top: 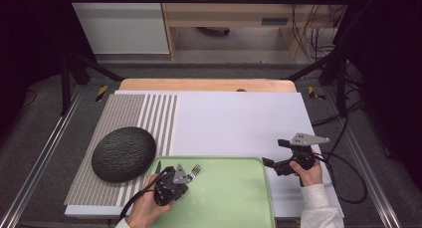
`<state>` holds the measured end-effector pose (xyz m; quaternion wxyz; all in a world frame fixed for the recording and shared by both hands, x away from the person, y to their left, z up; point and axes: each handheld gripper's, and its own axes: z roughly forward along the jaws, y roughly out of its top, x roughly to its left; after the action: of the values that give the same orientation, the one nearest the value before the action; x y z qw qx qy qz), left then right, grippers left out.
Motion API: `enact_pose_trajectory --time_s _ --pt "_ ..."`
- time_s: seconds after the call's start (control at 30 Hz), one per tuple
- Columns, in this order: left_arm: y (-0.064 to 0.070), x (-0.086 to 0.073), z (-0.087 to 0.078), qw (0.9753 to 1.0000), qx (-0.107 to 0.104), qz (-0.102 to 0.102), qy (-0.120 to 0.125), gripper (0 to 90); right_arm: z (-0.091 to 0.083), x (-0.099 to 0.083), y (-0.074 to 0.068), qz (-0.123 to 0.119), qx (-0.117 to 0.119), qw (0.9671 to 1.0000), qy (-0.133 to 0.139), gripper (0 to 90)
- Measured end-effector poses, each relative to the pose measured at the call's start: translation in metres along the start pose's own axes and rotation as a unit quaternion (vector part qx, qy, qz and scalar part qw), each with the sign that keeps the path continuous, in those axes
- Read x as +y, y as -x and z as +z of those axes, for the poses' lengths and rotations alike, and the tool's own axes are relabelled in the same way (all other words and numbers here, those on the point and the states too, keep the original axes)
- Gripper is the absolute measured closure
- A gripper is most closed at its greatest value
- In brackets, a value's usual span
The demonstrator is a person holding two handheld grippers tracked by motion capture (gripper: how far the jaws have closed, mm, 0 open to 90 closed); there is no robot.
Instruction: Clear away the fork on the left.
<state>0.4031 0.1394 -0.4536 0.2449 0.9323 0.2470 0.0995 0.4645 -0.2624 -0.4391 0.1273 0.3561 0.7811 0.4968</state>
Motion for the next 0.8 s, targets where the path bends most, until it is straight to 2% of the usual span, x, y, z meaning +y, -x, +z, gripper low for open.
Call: enact_pose_trajectory --time_s 0.8 --pt "-0.0101 -0.0089 -0.005 0.9998 0.017 -0.009 -0.003 89.9 0.0001 -0.0001 0.0001 -0.001 -0.001 1.0 -0.001 0.5"
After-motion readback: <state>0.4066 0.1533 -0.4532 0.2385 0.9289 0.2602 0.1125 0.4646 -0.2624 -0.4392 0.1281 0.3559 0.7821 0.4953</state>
